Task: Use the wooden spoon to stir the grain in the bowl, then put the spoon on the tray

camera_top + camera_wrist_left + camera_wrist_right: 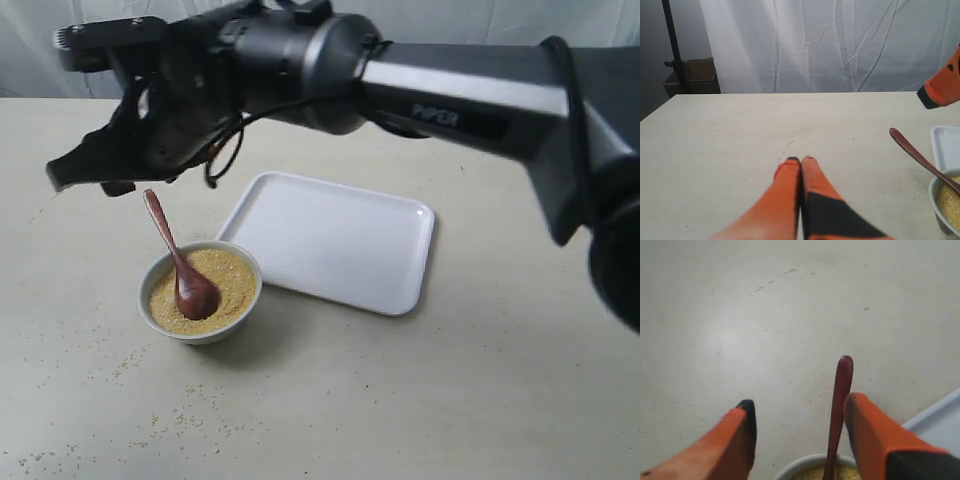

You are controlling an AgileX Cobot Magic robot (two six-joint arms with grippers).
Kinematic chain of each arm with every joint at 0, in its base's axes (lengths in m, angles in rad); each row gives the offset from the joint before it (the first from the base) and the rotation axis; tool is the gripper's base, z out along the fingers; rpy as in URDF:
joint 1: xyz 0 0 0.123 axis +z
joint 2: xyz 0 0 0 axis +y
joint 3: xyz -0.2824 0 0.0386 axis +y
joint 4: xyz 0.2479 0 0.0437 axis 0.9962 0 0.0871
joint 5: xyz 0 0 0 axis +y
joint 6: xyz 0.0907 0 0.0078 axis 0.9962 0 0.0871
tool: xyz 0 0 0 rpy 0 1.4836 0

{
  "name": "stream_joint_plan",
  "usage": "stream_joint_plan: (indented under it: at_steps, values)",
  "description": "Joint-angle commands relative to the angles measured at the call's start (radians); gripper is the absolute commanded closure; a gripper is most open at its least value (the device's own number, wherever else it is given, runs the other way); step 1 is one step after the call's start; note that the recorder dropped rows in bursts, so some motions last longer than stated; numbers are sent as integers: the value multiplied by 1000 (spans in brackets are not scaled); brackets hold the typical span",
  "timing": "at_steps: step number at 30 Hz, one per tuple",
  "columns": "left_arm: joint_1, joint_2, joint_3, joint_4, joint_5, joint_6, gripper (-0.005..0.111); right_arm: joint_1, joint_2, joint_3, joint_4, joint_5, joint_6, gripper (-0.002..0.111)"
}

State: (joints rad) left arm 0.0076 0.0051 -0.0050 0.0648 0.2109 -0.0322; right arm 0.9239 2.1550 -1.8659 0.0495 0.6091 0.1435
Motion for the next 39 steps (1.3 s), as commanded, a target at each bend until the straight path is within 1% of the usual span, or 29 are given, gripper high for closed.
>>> stream_joint_plan:
  at_steps: [1,3,5,8,9,13,16,18,27,29,32,33,35,39]
  values:
    - [1,-5,5,2,-4,-1,106,85,93,-178,-386,199,271,55]
    - [1,-5,5,2,-4,-1,106,105,148,-261,-448,302,310,55]
    - [1,-5,5,2,-4,-1,106,114,189,-318,-467,412,324,55]
    - [1,-5,5,2,-4,-1,106,134,224,-355,-471,590,316,55]
    - [1,-5,5,2,-4,-1,106,135,224,-355,-465,611,316,55]
    - [1,-5,5,2,-4,-1,106,163,222,-353,-374,612,316,55]
    - [1,-5,5,2,-4,-1,106,196,228,-353,-428,612,341,55]
    - [1,-5,5,2,-4,-1,106,198,251,-353,-470,612,364,55]
    - [1,-5,5,2,-4,-1,106,205,321,-353,-520,612,431,55]
    - [1,-5,5,2,-4,-1,106,205,327,-353,-524,612,431,60]
    - [1,-5,5,2,-4,-1,106,205,333,-353,-531,612,431,72]
    - [1,-5,5,2,-4,-1,106,205,334,-353,-531,612,431,74]
    - [1,-5,5,2,-4,-1,106,205,336,-353,-531,612,431,73]
    - [1,-5,5,2,-4,-1,106,205,336,-353,-531,612,429,69]
